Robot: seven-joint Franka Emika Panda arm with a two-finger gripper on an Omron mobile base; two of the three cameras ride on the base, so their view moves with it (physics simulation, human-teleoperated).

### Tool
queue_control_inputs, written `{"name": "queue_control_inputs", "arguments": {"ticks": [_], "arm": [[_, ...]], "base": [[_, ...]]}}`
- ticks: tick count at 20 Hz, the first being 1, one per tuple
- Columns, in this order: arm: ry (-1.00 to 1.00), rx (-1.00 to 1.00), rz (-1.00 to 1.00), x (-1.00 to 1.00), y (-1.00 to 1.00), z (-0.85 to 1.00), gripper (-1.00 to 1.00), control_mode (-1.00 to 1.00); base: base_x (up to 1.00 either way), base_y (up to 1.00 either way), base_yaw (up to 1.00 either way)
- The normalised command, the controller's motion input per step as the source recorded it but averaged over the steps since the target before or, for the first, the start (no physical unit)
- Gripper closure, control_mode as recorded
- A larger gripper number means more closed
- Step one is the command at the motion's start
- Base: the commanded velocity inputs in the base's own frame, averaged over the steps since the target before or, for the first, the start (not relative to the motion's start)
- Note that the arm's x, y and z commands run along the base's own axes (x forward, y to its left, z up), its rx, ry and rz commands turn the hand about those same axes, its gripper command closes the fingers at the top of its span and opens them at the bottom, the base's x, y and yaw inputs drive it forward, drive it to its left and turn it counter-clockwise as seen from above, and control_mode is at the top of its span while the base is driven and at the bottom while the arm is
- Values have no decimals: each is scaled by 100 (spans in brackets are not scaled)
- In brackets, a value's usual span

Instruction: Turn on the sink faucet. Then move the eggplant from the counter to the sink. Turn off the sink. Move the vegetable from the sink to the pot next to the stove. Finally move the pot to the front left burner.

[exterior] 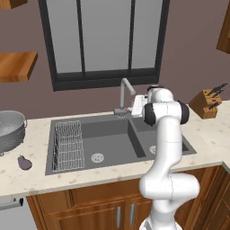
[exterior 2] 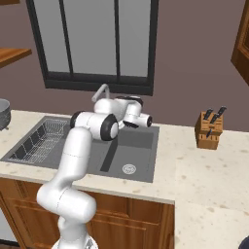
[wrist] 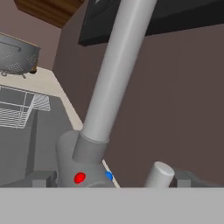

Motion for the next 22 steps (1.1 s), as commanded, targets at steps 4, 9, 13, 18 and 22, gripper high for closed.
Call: {"name": "queue_control_inputs", "arguments": {"ticks": [4,9,13,18,22], "arm": [[0,0,3,2,22,0,-100,-100],[0,0,4,4,10,0,-100,-100],[0,0,1,0,18,0,100,-100],[0,0,0,2,6,0,100,-100],[3,0,0,0,3,-2,100,-100]], "base": [[0,0,0],[0,0,0],[0,0,0],[0,0,0],[0,0,0]]}}
